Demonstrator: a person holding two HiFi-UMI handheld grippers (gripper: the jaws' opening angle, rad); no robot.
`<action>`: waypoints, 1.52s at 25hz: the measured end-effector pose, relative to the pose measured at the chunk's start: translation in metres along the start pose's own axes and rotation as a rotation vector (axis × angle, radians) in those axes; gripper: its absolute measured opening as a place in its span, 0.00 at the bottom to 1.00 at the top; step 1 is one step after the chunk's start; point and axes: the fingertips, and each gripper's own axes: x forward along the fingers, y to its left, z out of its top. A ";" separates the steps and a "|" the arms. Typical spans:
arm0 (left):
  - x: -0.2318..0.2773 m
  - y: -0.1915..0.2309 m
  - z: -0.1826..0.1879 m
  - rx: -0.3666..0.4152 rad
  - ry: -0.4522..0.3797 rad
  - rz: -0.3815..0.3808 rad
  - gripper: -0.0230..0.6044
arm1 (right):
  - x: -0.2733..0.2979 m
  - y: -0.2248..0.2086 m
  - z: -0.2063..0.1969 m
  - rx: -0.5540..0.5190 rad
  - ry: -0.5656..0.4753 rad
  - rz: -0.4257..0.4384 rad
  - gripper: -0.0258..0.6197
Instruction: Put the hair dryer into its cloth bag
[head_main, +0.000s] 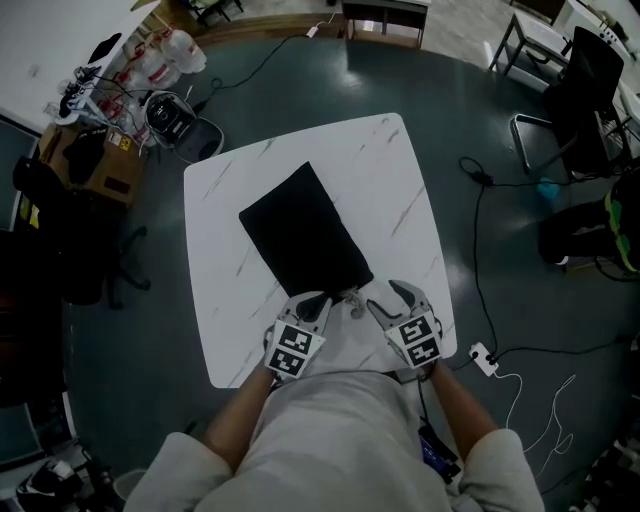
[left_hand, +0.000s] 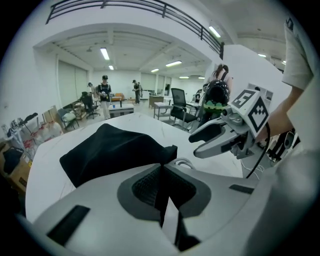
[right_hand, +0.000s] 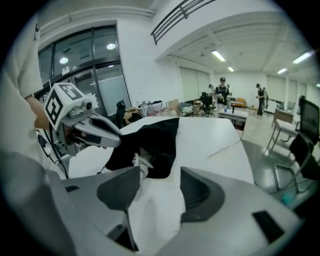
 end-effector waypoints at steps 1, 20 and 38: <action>0.000 -0.001 0.000 0.007 0.000 -0.002 0.06 | 0.006 -0.005 0.001 -0.016 0.007 -0.013 0.42; -0.038 0.013 -0.047 -0.004 0.040 0.162 0.26 | 0.054 -0.012 0.014 -0.144 -0.025 -0.076 0.08; -0.018 0.019 -0.061 -0.107 0.018 0.134 0.06 | 0.036 0.020 0.029 0.030 -0.087 0.039 0.08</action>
